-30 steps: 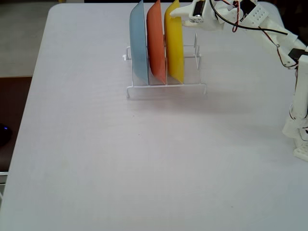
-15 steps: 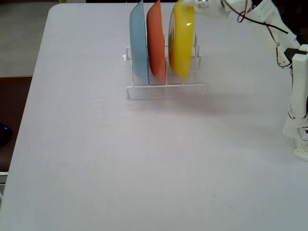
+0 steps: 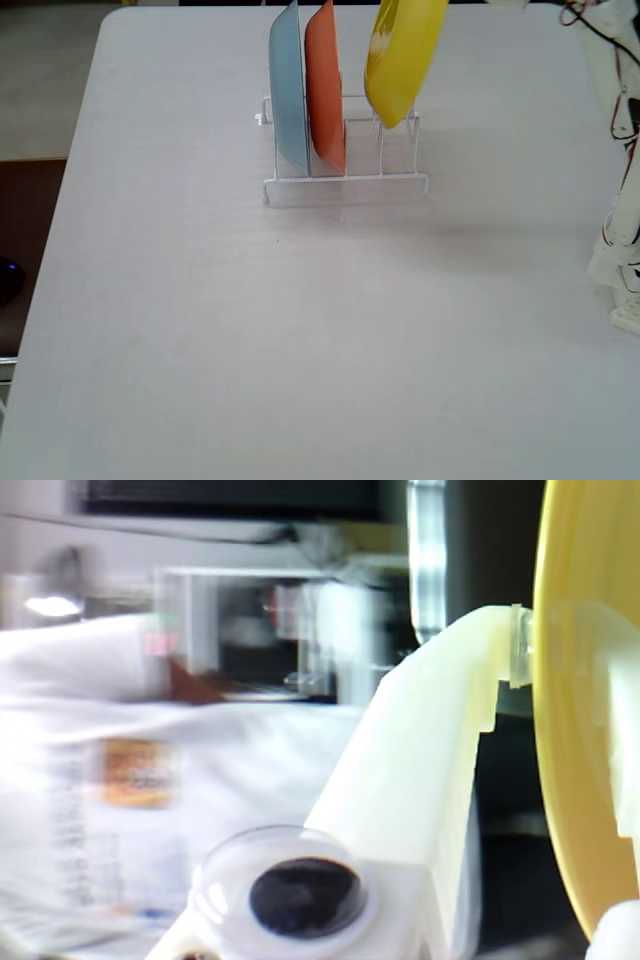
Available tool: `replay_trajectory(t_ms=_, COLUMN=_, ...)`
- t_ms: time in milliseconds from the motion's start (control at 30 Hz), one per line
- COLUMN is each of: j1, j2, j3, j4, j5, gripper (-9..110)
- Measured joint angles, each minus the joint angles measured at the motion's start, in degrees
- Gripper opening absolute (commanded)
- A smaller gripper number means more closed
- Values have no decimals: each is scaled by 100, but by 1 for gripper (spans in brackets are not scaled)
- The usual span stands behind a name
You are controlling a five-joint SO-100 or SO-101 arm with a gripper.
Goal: Please give me two plates.
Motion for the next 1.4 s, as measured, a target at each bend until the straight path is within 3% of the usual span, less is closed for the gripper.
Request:
replay_trajectory(t_ms=400, j1=-334, j2=1239, j3=-18, j4=211, j5=44, gripper=0)
replay_trajectory(t_ms=867, j1=-3103, j2=2048, j3=-158, j4=202, j5=1072, gripper=0)
replay_trajectory(t_ms=1067, j1=-3999, j2=2057, j3=290, j4=-703, j5=1195, gripper=0)
replay_trajectory(t_ms=1400, j1=-4649, j2=1846, j3=2021, j4=-3612, j5=914, gripper=0)
